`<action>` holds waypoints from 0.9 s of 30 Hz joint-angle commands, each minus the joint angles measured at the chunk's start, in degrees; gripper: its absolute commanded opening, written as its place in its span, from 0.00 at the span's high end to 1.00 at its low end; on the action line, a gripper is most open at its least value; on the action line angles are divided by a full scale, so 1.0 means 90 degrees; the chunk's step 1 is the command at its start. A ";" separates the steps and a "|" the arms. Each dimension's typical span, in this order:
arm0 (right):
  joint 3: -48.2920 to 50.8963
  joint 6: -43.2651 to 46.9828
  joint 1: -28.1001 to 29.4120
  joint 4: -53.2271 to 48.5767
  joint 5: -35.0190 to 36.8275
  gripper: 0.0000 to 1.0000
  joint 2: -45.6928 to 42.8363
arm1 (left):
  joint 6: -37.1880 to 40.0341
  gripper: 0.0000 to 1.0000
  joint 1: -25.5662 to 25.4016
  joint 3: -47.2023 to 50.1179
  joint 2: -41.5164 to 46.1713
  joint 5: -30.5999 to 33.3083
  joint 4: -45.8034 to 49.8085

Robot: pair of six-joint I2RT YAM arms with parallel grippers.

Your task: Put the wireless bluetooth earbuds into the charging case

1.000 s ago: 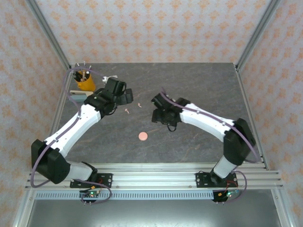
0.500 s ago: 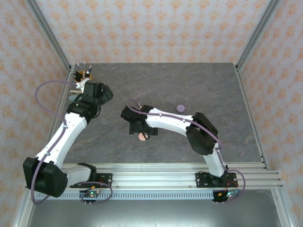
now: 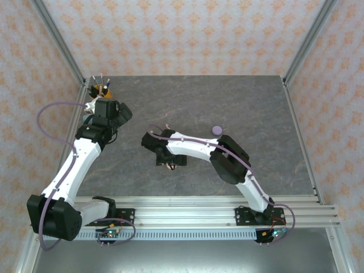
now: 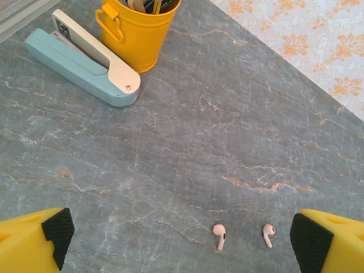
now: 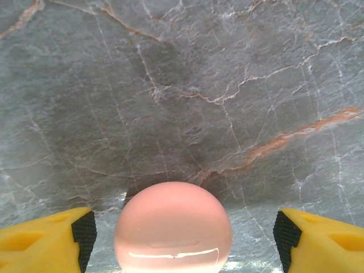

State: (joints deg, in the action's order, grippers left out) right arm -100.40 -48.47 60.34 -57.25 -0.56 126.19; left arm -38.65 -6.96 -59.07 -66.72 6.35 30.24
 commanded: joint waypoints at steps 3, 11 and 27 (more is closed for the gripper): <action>0.0078 -0.0093 0.0007 -0.0107 0.0204 0.20 0.0040 | -0.0080 0.00 0.0065 0.0173 0.0139 -0.0045 -0.0033; 0.0399 -0.0268 -0.0001 0.0292 -0.0078 0.24 -0.0017 | -0.0080 0.00 0.0062 0.0326 0.0209 -0.0215 -0.0210; 0.0900 -0.0422 -0.0116 0.0682 -0.0148 0.47 -0.0255 | -0.0126 0.00 0.0063 0.0390 0.0188 -0.0341 -0.0205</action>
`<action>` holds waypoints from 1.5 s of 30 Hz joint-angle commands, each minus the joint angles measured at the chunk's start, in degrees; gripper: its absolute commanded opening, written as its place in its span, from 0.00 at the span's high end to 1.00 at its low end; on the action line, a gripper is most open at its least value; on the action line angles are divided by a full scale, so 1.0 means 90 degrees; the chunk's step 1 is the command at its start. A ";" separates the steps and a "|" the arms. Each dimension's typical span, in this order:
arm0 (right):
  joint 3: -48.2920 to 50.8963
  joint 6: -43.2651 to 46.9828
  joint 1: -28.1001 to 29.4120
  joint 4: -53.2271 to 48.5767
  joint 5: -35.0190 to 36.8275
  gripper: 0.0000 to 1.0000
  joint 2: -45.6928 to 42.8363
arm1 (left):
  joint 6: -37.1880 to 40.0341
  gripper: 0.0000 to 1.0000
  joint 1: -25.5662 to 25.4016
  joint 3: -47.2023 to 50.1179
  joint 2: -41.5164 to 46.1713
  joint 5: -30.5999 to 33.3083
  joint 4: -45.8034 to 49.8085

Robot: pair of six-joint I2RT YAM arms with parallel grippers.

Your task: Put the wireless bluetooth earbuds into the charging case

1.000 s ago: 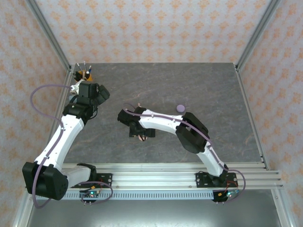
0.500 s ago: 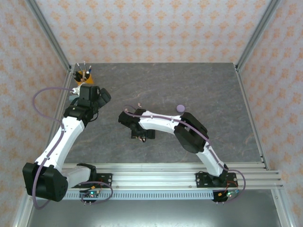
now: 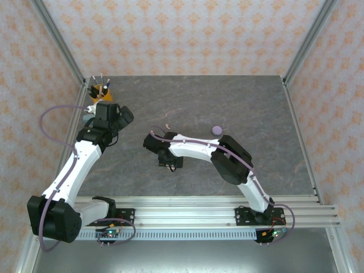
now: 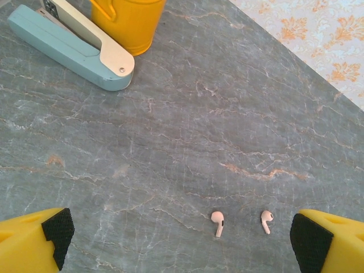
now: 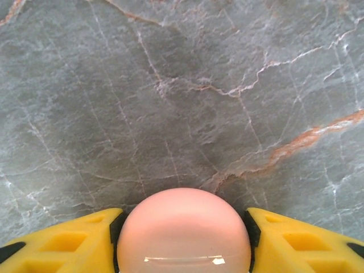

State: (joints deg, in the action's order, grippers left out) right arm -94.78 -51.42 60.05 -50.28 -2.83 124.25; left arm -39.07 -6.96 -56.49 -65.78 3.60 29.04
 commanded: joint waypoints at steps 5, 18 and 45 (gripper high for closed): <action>0.0632 -0.0124 -0.0261 0.0023 0.0240 0.53 -0.0439 | -0.0189 0.00 0.0070 0.0107 0.0007 -0.0182 -0.0100; 0.2110 -0.0075 -0.1402 0.0428 0.0437 0.55 -0.1868 | -0.0365 0.00 -0.0346 -0.0113 -0.0944 -0.0605 -0.0104; 0.2507 -0.1537 -0.2771 0.1992 -0.0832 0.56 -0.2009 | -0.1587 0.00 -0.2088 0.2035 -0.2147 -0.3223 -0.5904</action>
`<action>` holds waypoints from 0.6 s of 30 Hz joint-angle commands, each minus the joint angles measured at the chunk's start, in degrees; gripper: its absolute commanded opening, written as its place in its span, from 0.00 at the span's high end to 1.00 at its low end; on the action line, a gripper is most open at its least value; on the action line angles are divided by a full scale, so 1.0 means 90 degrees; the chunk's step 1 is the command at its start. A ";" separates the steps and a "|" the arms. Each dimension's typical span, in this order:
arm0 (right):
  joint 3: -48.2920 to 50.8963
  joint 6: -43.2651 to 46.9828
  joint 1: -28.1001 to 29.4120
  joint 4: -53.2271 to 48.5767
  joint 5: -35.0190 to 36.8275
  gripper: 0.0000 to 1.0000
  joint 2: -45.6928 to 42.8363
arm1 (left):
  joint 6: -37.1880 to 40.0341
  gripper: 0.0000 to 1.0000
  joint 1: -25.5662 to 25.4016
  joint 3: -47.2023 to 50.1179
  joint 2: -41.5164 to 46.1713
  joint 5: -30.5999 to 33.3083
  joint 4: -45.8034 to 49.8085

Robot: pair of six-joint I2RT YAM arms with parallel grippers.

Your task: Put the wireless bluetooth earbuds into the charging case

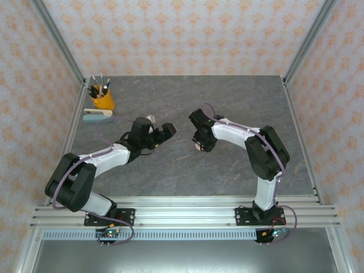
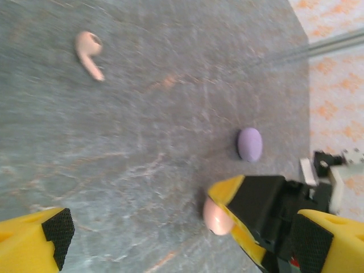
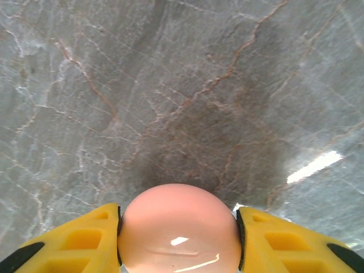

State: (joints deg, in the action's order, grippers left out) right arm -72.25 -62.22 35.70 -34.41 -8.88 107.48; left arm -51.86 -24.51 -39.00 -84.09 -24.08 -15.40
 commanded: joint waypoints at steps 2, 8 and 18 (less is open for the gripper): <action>-0.0056 -0.0410 -0.0104 0.0297 -0.0248 0.56 -0.0129 | -0.0177 0.01 -0.0227 0.0151 -0.0226 -0.0119 -0.1176; -0.0190 -0.0632 -0.0183 0.0429 -0.0475 0.56 -0.0153 | -0.0294 0.03 -0.0387 0.0317 -0.0607 -0.0098 -0.1938; -0.0322 -0.0460 -0.0206 0.0014 -0.0277 0.40 -0.0094 | -0.0287 0.05 -0.0453 0.0516 -0.0569 0.0203 -0.2060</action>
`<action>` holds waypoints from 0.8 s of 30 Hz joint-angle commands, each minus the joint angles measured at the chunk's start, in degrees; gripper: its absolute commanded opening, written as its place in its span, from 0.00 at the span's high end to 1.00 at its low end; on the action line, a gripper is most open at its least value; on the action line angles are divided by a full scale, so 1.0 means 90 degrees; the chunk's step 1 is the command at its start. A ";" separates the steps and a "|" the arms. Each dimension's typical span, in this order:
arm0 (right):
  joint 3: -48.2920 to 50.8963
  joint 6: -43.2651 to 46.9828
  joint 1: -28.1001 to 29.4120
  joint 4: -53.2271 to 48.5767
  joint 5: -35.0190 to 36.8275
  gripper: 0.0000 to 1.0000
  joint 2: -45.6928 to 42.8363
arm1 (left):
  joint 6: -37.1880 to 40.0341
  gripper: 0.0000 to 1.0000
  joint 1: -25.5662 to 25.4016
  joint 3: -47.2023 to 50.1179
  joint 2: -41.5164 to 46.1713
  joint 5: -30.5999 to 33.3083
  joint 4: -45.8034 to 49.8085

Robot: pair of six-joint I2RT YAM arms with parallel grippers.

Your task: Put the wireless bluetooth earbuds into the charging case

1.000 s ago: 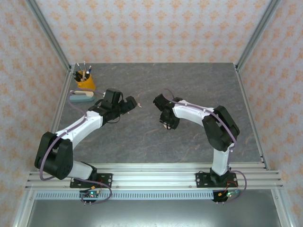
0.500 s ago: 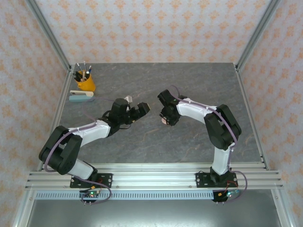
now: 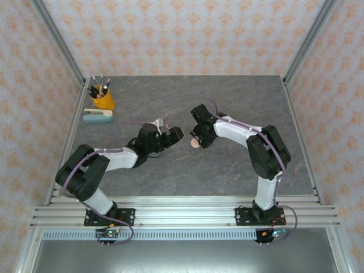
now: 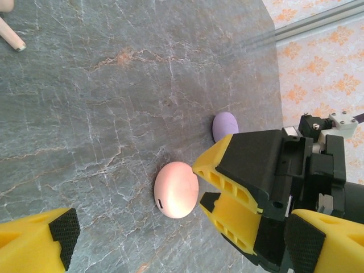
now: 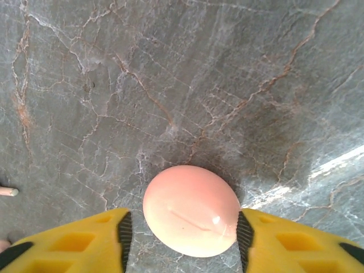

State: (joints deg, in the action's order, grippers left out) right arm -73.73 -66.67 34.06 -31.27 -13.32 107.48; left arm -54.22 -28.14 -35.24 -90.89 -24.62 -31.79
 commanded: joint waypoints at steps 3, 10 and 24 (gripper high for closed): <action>-0.0176 0.0085 0.0002 -0.0580 0.0373 0.28 -0.0176 | 0.0142 0.01 -0.0047 0.0065 0.0487 0.0555 0.0228; -0.0375 -0.0380 0.0215 -0.0967 0.0522 0.15 -0.0094 | 0.0506 0.00 -0.0042 -0.0546 0.1232 0.1775 0.2433; -0.1721 -0.1845 0.0317 -0.2012 0.0533 0.14 0.1021 | -0.0061 0.00 0.0154 -0.1443 0.1039 0.2575 0.3829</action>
State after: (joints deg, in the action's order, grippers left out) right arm -86.76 -79.40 36.95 -44.10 -10.02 114.39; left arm -53.78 -27.66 -45.32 -80.84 -4.47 -2.26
